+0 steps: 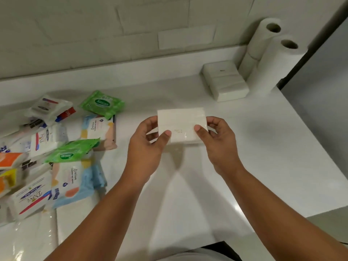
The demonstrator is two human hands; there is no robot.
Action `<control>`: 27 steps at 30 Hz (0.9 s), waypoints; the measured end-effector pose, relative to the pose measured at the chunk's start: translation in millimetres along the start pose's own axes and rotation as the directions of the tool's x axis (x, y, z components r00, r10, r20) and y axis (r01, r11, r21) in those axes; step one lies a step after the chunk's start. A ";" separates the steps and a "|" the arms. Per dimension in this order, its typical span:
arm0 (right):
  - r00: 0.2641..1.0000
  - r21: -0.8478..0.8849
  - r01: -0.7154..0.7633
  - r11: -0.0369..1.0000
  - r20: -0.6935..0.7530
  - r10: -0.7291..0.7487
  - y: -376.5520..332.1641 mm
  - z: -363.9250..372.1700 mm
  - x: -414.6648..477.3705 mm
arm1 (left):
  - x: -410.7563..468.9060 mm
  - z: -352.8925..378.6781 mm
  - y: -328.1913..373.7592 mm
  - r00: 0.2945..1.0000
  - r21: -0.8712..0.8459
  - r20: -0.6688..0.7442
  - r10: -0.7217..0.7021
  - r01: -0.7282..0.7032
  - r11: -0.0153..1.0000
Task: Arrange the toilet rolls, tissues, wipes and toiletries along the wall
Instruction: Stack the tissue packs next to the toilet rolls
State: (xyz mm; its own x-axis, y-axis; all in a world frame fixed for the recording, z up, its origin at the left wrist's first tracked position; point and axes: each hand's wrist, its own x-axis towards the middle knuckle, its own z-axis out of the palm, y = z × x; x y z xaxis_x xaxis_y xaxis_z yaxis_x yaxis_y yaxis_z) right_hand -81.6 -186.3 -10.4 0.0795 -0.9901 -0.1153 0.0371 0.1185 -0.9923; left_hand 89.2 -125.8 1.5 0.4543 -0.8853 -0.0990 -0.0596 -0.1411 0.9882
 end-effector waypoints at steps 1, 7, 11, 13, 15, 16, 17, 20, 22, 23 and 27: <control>1.000 -0.001 0.007 1.000 -0.009 -0.007 -1.1 -10.5 7.8 | 3.6 14.4 1.0 1.000 -0.005 -0.003 -0.001 0.001 1.000; 0.997 -0.046 0.059 0.997 -0.051 -0.061 -2.2 -67.5 63.9 | 34.1 99.6 3.7 1.000 -0.008 -0.008 -0.013 0.013 1.000; 0.994 -0.136 0.092 0.986 -0.048 -0.099 -5.3 -91.6 106.7 | 64.2 142.0 8.6 0.999 0.011 -0.031 -0.012 0.013 1.000; 0.990 -0.198 0.106 0.974 -0.066 -0.122 -8.8 -102.5 130.5 | 82.6 160.8 14.2 0.999 0.033 -0.032 0.004 -0.003 0.999; 0.982 -0.277 0.131 0.952 -0.097 -0.163 -13.4 -110.1 156.4 | 103.4 177.9 21.4 1.000 0.060 -0.002 0.031 -0.031 0.998; 0.978 -0.307 0.141 0.941 -0.103 -0.180 -15.5 -112.8 170.2 | 114.0 185.9 25.4 0.999 0.077 0.021 0.046 -0.047 0.996; 0.975 -0.337 0.156 0.928 -0.097 -0.199 -17.5 -113.7 183.0 | 124.3 192.2 29.0 0.998 0.096 0.042 0.057 -0.061 0.993; 0.973 -0.434 0.194 0.880 -0.030 -0.229 -22.6 -114.6 222.0 | 156.7 210.6 35.9 0.996 0.179 0.056 0.072 -0.081 0.980; 0.974 -0.460 0.213 0.862 0.030 -0.225 -23.2 -114.2 243.9 | 178.1 218.4 35.9 0.996 0.234 0.044 0.071 -0.080 0.969; 0.975 -0.462 0.214 0.861 0.051 -0.215 -22.7 -113.9 253.7 | 187.7 221.8 35.1 0.997 0.260 0.038 0.073 -0.081 0.962; 0.989 -0.486 0.148 0.861 0.049 -0.143 -21.4 -109.6 286.2 | 217.7 231.7 30.9 0.990 0.339 0.032 0.137 -0.140 0.930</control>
State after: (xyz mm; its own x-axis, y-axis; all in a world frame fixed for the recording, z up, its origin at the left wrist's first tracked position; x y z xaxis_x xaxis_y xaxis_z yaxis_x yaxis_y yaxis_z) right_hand -168.8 -480.4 -27.2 0.1217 -0.9921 0.0297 -0.4401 -0.0808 -0.8943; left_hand -19.7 -425.6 -16.5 0.4129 -0.9102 0.0336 -0.4203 -0.1577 0.8936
